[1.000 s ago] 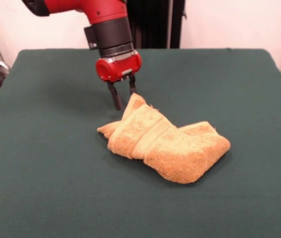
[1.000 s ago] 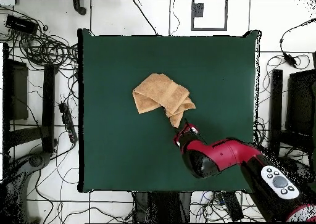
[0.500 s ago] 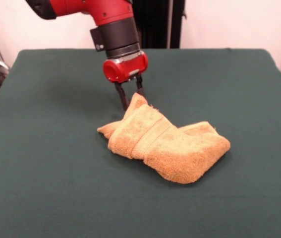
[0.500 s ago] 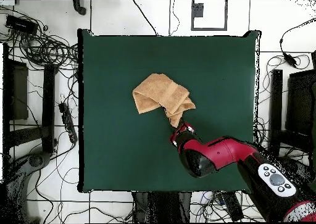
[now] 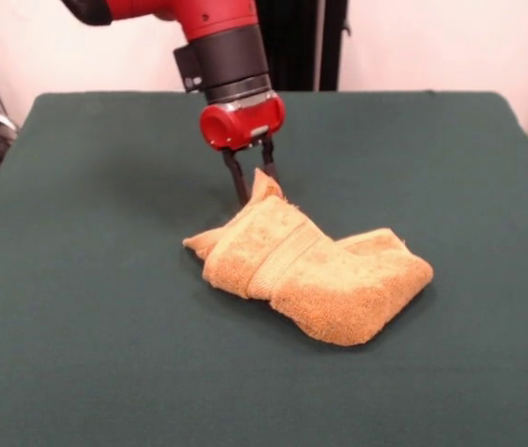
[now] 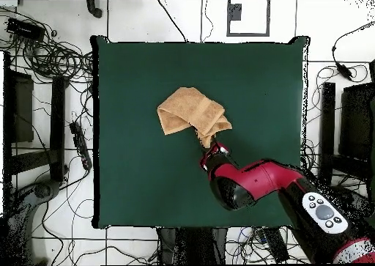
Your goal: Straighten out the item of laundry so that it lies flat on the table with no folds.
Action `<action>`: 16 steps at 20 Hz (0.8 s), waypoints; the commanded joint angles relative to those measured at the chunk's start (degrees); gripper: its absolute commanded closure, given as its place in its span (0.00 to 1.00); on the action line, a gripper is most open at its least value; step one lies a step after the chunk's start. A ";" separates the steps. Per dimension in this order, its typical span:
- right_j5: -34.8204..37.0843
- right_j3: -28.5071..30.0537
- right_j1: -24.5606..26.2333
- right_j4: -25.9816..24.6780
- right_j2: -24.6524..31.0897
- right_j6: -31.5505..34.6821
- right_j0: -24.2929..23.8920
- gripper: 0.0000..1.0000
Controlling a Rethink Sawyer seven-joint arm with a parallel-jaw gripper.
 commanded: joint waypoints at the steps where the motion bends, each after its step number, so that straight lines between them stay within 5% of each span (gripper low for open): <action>1: -8.17 -1.39 -4.55 -2.17 -3.71 5.74 7.81 0.00; 12: -7.35 -4.55 -5.41 -0.61 -13.14 5.91 15.07 0.00; 13: -7.77 -4.89 -5.06 -0.50 -13.62 6.15 15.34 1.00; 16: -5.94 -5.14 -4.80 -1.29 -13.40 5.45 15.50 1.00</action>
